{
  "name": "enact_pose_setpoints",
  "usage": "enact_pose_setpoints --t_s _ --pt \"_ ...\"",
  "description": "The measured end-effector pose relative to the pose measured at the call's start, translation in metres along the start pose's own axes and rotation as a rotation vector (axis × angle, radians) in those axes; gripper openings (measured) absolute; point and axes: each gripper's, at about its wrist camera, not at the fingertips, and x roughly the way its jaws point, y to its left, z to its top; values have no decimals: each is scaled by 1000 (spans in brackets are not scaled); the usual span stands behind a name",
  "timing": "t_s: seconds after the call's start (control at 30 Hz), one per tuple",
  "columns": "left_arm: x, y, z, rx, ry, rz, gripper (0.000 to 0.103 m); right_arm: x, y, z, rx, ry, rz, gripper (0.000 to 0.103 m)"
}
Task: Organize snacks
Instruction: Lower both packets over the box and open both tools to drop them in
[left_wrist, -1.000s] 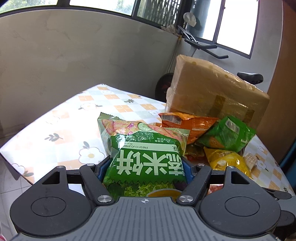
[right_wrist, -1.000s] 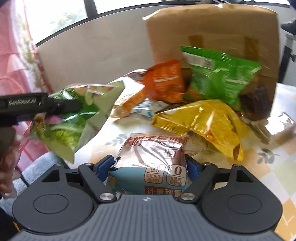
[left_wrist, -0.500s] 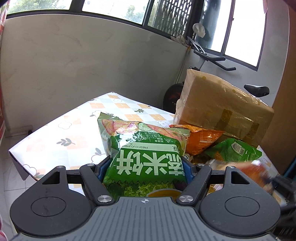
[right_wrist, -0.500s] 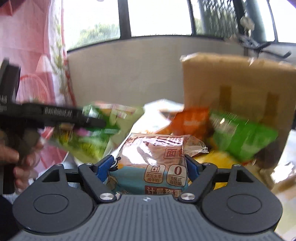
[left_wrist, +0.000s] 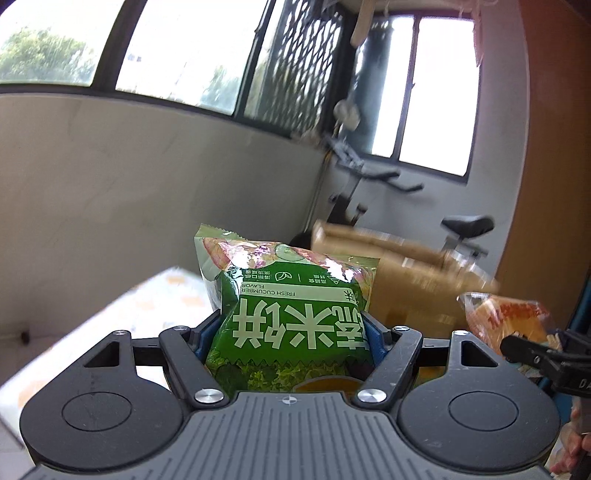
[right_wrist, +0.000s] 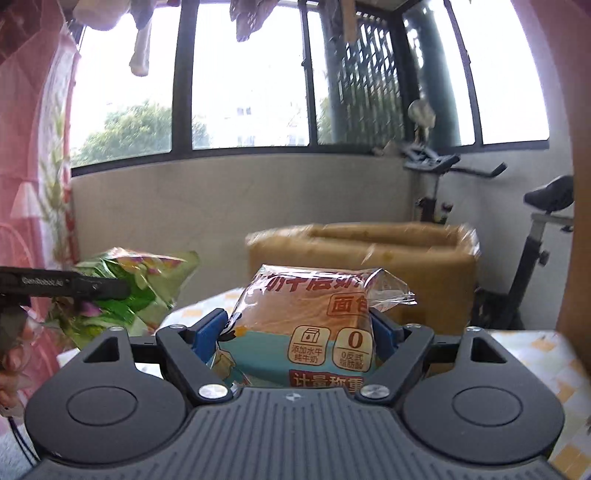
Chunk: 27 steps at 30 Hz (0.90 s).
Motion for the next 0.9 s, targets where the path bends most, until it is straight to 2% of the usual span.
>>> enact_pose_setpoints --t_s 0.13,0.27,0.57,0.9 --pt "6 -7 25 5 -56 -27 76 -1 -15 20 -13 -49 -13 81" --pt "21 -17 40 16 -78 -38 76 8 -26 35 -32 -70 -30 81" --pt "78 -36 58 32 -43 -94 76 38 -43 49 -45 -69 -42 81" --pt "152 -72 85 102 -44 -170 76 94 -89 80 -50 -30 -97 81"
